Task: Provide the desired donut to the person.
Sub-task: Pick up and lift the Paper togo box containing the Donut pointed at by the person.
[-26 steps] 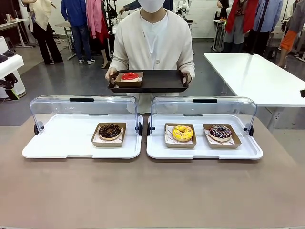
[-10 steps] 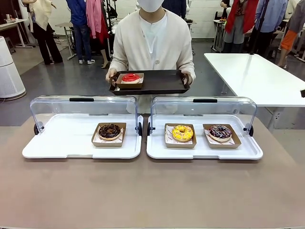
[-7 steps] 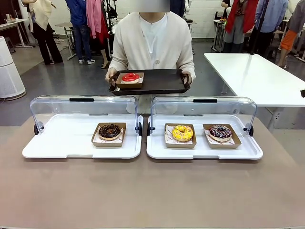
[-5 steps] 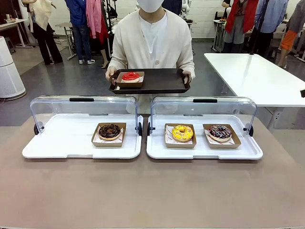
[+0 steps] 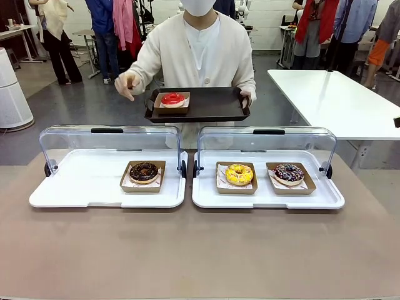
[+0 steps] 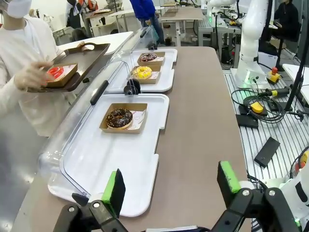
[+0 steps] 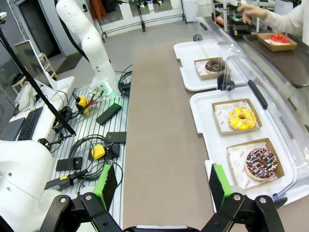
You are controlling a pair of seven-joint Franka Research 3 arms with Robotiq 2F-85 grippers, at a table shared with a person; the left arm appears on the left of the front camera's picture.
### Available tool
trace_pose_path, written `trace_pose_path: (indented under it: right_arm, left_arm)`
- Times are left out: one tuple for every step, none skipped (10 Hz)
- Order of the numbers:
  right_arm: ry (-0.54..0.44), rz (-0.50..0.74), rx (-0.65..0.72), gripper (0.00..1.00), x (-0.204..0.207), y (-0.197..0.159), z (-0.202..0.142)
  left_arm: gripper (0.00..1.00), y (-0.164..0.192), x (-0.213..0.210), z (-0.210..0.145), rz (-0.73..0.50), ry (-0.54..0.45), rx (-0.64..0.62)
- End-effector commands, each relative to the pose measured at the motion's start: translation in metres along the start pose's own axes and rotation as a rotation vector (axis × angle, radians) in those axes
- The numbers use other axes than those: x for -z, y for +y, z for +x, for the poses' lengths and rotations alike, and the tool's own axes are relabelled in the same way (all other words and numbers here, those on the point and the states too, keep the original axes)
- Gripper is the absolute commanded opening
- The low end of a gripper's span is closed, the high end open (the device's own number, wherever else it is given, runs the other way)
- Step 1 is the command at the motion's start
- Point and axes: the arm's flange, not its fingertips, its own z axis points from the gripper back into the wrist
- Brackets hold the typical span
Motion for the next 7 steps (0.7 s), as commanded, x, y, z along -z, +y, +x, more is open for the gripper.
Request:
trace_pose_path:
  right_arm:
    - [-0.007, 0.003, -0.006, 1.00, 0.0009, 0.0003, 0.0003]
    - [-0.007, 0.003, -0.006, 1.00, 0.0009, 0.0003, 0.0003]
    - [-0.007, 0.003, -0.006, 1.00, 0.0009, 0.0003, 0.0003]
    - [-0.007, 0.003, -0.006, 1.00, 0.0009, 0.0003, 0.0003]
    - [-0.007, 0.003, -0.006, 1.00, 0.0009, 0.0003, 0.0003]
    - [-0.007, 0.003, -0.006, 1.00, 0.0009, 0.0003, 0.0003]
    - [-0.007, 0.003, -0.006, 1.00, 0.0009, 0.0003, 0.0003]
  left_arm:
    - [1.00, -0.0016, 0.0011, -0.0019, 0.012, 0.005, 0.006]
    - [1.00, -0.0016, 0.0011, -0.0019, 0.012, 0.005, 0.006]
    - [1.00, -0.0016, 0.0011, -0.0019, 0.012, 0.005, 0.006]
    - [1.00, -0.0016, 0.0011, -0.0019, 0.012, 0.005, 0.006]
    - [1.00, -0.0016, 0.0011, -0.0019, 0.012, 0.005, 0.006]
    - [1.00, -0.0016, 0.0011, -0.0019, 0.012, 0.005, 0.006]
    - [1.00, -0.0016, 0.0011, -0.0019, 0.012, 0.005, 0.006]
